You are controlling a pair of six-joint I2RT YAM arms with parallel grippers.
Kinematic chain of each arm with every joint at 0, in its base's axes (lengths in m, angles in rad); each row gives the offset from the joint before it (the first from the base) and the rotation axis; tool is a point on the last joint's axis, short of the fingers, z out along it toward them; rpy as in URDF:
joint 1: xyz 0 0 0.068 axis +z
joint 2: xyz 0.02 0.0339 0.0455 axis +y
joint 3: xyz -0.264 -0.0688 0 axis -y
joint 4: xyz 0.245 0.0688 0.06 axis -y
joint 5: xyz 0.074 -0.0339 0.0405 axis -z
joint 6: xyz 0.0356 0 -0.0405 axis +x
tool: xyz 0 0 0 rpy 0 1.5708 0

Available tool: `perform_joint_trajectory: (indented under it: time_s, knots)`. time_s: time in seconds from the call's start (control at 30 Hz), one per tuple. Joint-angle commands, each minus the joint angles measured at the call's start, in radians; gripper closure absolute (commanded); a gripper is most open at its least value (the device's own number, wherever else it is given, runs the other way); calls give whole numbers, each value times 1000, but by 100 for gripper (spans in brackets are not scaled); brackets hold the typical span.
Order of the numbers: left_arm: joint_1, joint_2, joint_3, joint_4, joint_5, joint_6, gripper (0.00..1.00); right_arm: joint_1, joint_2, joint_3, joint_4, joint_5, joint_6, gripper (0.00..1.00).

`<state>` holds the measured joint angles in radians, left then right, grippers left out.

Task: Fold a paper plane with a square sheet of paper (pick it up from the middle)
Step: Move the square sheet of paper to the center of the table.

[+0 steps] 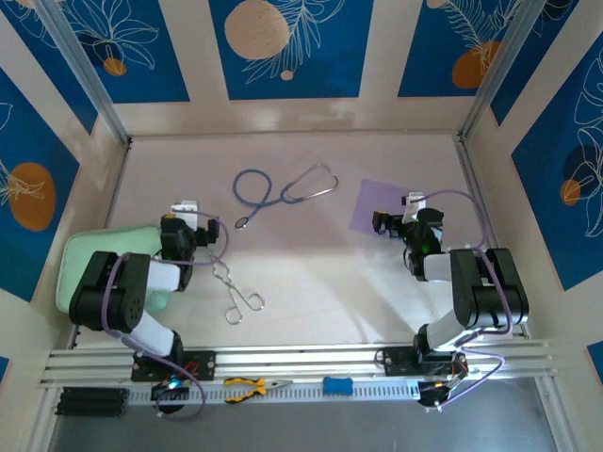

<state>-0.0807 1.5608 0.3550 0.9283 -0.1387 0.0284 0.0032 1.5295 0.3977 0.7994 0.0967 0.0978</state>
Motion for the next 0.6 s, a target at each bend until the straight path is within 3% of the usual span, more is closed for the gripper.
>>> perform_joint_trajectory:
  time_s: [0.0,0.57]
  knots:
    - [4,4,12,30,2,2,0,-5,-7,19,4,-17,2,1]
    - [5,4,13,27,2,1,0,-7,-3,24,-1,-20,5,1]
